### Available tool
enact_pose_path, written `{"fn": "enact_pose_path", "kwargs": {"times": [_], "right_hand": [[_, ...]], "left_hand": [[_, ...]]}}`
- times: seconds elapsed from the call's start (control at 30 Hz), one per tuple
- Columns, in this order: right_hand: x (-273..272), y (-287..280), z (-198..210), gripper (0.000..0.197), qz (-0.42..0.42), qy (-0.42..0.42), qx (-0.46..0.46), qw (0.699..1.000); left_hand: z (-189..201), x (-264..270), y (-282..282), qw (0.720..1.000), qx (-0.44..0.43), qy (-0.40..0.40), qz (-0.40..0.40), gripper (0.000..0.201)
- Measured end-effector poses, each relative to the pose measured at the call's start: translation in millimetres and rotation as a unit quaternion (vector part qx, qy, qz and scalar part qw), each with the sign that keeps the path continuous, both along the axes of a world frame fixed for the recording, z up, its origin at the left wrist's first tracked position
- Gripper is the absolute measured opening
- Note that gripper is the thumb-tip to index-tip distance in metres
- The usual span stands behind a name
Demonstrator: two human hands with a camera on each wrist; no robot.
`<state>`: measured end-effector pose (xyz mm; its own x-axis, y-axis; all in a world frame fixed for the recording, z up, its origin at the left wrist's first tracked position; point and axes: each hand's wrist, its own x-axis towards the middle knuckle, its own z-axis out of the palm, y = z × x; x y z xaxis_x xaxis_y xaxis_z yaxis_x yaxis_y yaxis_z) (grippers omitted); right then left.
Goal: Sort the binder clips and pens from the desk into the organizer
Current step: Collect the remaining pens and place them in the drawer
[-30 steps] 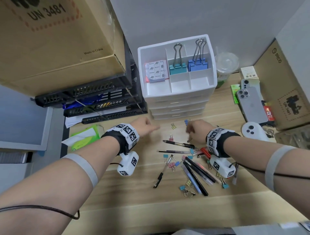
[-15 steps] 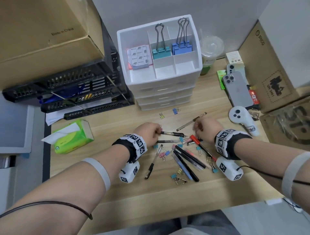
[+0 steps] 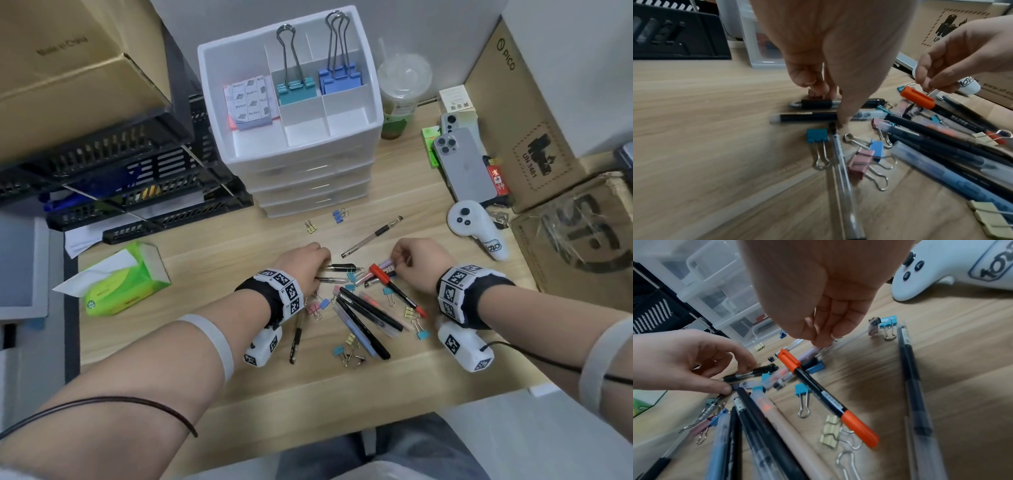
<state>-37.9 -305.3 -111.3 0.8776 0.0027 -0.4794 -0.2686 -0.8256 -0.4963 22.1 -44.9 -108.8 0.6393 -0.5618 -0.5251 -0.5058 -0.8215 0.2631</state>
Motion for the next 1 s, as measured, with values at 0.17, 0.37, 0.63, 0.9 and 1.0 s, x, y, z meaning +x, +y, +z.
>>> {"fn": "enact_pose_path", "kwargs": {"times": [0.17, 0.37, 0.63, 0.9, 1.0], "right_hand": [[-8, -2, 2, 0.012, 0.032, 0.047, 0.012, 0.998], [-8, 11, 4, 0.023, 0.085, 0.038, -0.037, 0.995], [-1, 11, 6, 0.016, 0.096, 0.031, -0.039, 0.994], [7, 12, -12, 0.023, 0.129, -0.014, -0.077, 0.989], [6, 13, -14, 0.026, 0.145, -0.013, -0.112, 0.983]], "left_hand": [[-2, -2, -1, 1.000, 0.006, 0.010, 0.004, 0.038], [2, -4, 0, 0.999, -0.016, 0.010, 0.051, 0.040], [10, -14, -7, 0.999, -0.041, 0.030, 0.016, 0.030], [5, -29, -18, 0.998, -0.039, 0.043, -0.036, 0.031], [3, -32, -15, 0.998, -0.043, 0.036, -0.018, 0.023]]}}
